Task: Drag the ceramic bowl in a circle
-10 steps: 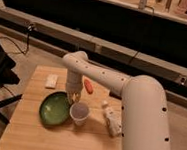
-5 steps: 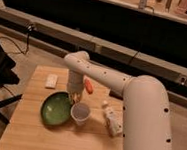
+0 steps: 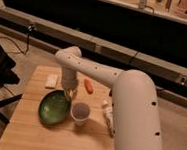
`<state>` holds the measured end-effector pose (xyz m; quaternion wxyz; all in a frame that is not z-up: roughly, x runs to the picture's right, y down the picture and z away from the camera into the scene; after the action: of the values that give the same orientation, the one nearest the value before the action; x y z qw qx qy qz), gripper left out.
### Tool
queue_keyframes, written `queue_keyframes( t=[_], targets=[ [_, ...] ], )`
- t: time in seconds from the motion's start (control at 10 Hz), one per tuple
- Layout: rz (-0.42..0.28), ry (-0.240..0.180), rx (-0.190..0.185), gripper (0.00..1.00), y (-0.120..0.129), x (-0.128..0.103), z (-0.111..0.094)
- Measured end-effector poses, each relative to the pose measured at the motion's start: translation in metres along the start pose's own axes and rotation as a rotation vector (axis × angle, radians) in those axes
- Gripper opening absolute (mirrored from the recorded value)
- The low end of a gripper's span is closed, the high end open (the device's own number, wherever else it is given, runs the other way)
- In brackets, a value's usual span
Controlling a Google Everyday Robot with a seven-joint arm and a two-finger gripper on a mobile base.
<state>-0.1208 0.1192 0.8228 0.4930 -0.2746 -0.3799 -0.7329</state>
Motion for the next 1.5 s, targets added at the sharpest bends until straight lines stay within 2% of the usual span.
queue_keyframes(
  t=[0.5, 0.6, 0.7, 0.8, 0.9, 1.1, 1.3, 1.5],
  targets=[
    [-0.138, 0.003, 0.02, 0.13, -0.051, 0.023, 0.005],
    [-0.177, -0.009, 0.03, 0.14, -0.063, 0.019, 0.014],
    [-0.196, -0.025, 0.044, 0.2, -0.066, 0.01, 0.022],
    [-0.197, -0.027, 0.047, 0.22, -0.064, 0.002, 0.027],
    [-0.173, -0.019, 0.045, 0.19, -0.059, -0.004, 0.026],
    [-0.139, -0.01, 0.041, 0.01, -0.04, 0.002, 0.017],
    [-0.159, -0.013, 0.043, 0.01, -0.042, 0.018, 0.012],
    [-0.159, -0.015, 0.048, 0.01, -0.041, 0.012, 0.015]
  ],
)
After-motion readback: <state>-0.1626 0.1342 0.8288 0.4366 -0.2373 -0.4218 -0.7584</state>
